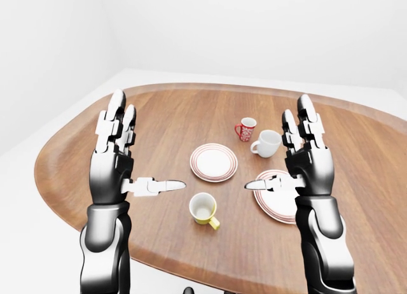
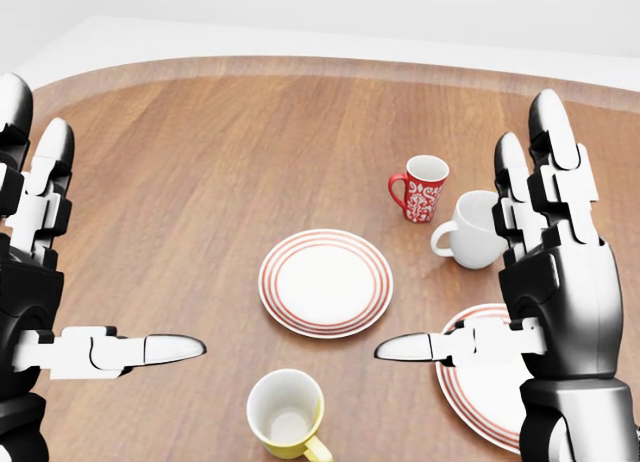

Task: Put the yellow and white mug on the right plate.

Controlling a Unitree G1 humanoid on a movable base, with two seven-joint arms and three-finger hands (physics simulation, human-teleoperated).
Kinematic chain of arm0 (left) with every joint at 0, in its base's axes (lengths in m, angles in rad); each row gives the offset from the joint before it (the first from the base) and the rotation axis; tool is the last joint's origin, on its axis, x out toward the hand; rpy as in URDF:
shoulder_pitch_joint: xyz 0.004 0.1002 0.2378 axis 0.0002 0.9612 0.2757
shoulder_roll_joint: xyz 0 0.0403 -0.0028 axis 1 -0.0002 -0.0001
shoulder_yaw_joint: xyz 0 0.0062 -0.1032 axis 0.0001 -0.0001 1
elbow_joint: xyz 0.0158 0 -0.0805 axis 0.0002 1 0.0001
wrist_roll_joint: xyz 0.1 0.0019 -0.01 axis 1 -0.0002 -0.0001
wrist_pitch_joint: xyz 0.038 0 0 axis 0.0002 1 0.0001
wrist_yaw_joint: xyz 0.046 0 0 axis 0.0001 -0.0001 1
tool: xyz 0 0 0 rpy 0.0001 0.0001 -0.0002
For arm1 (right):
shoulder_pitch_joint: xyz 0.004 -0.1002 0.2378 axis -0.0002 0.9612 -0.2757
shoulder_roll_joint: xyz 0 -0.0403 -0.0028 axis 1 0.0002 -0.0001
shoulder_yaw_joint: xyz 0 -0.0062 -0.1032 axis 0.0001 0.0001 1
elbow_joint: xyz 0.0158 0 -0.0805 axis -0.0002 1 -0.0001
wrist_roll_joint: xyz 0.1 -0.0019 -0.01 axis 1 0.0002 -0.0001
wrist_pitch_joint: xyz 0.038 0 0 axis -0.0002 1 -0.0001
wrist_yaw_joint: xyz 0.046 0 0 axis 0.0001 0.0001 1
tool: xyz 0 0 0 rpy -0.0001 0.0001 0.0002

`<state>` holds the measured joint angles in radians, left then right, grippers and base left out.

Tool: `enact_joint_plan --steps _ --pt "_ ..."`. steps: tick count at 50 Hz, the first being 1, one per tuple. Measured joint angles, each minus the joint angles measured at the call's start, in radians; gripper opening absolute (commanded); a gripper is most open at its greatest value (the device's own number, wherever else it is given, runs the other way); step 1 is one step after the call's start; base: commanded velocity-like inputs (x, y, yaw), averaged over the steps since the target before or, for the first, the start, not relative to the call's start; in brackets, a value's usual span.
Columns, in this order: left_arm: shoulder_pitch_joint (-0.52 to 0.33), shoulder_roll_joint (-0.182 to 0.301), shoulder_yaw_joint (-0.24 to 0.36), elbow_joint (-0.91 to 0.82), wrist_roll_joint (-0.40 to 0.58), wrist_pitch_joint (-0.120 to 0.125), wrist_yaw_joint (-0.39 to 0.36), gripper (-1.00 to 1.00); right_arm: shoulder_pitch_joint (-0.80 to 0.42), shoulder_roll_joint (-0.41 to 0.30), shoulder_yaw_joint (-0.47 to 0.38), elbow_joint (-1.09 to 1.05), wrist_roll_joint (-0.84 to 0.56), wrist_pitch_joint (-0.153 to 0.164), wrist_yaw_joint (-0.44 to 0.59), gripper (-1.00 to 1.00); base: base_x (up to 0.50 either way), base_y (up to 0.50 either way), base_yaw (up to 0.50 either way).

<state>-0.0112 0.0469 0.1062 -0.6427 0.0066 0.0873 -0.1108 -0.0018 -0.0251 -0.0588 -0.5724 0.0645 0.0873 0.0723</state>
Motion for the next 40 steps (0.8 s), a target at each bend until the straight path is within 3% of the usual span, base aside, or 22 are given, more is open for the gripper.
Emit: enact_joint_plan --steps 20,28,40 --pt "-0.002 0.001 0.003 -0.008 0.000 0.000 -0.004 0.91 -0.019 0.001 0.007 0.036 -0.045 0.000 -0.040 1.00 0.00 0.00 0.00" --pt "-0.018 0.011 0.030 -0.002 -0.013 0.000 -0.006 0.91 -0.074 -0.017 0.023 0.073 -0.087 0.000 -0.032 1.00 0.00 0.00 0.00" --pt "-0.066 0.059 0.106 0.013 -0.043 0.000 -0.020 0.91 -0.328 -0.097 0.074 0.252 -0.389 0.000 0.096 1.00 0.00 0.00 0.00"
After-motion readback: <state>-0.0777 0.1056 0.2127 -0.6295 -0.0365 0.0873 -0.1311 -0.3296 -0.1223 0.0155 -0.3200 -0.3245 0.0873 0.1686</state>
